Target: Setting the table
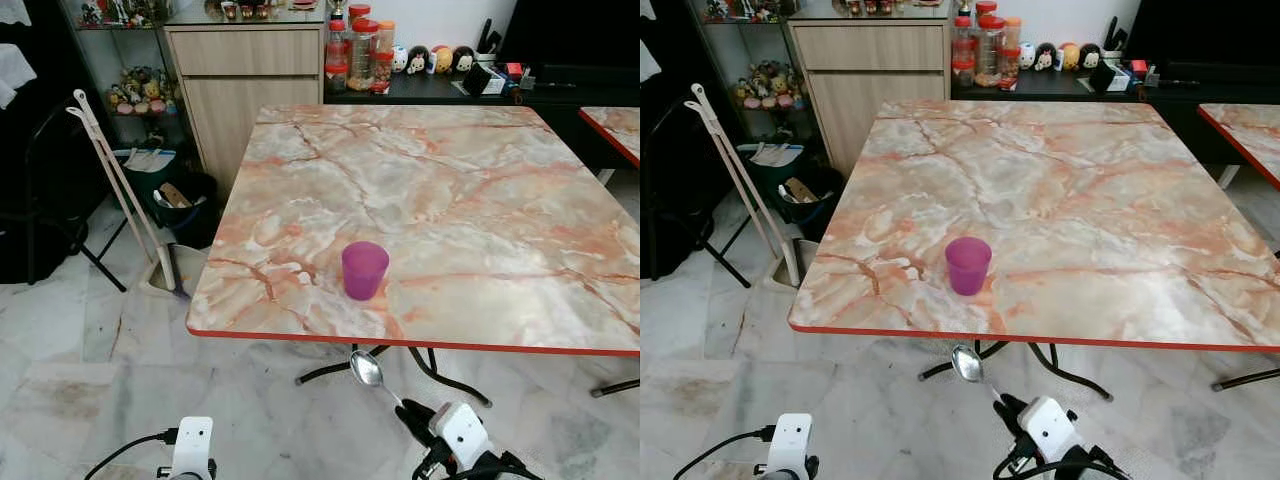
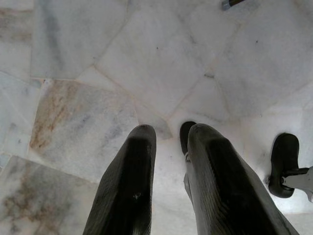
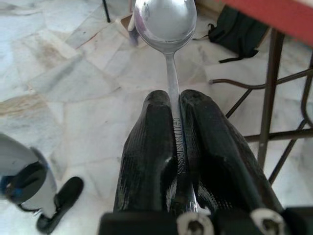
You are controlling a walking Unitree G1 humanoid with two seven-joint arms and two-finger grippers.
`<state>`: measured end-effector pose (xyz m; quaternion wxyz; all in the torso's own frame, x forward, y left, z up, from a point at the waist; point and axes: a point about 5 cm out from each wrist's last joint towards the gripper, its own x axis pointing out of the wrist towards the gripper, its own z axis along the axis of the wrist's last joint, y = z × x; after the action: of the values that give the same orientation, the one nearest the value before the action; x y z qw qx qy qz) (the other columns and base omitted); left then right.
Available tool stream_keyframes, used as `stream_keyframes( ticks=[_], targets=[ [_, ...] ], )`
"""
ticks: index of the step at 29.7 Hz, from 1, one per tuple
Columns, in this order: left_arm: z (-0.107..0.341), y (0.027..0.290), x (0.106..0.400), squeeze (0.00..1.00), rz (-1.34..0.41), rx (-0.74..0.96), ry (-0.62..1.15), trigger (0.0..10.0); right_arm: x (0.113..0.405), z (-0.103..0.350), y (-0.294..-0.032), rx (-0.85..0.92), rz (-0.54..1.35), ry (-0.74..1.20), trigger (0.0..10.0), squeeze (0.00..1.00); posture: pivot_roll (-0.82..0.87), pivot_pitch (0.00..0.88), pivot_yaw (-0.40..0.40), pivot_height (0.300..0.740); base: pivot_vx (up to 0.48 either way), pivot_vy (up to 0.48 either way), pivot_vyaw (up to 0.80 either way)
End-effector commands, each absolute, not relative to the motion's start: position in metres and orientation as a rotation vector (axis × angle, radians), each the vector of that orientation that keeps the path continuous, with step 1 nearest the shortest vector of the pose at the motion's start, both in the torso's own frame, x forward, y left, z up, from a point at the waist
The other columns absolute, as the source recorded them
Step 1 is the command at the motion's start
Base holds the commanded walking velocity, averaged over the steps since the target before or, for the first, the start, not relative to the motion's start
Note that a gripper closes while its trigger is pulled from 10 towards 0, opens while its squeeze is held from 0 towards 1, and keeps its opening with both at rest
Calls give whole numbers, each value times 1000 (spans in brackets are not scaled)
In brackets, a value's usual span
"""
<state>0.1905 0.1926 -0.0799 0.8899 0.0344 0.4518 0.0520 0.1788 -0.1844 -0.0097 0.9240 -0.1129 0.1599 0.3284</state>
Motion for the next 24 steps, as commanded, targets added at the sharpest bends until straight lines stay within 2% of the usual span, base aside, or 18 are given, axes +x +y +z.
stream_keyframes(
  ticks=[1,3,7,10,14,17,24],
  targets=[
    [-79,194,192,0,120,74,935,10000,176,-12,-188,-218,671,354,10000,0,-80,0,9,740,0,0,0],
    [-79,195,192,0,120,76,935,10000,162,-26,-195,-193,679,446,10000,0,-87,0,11,740,0,0,0],
    [-79,194,191,0,114,76,938,10000,158,-35,-201,-166,610,489,10000,0,-88,0,12,740,0,0,0],
    [-80,192,191,0,108,74,940,10000,162,-39,-211,-109,450,487,10000,0,-84,0,13,740,0,0,0],
    [-79,193,192,0,91,87,944,10000,171,-43,-218,94,230,475,10000,0,-89,0,28,740,0,0,0],
    [-80,192,192,0,72,91,950,10000,178,-49,-222,152,72,486,10000,0,-87,0,36,740,0,0,0],
    [-80,191,192,0,48,99,958,10000,179,-64,-222,212,-86,610,10000,0,-78,0,44,740,0,0,0]
  ],
)
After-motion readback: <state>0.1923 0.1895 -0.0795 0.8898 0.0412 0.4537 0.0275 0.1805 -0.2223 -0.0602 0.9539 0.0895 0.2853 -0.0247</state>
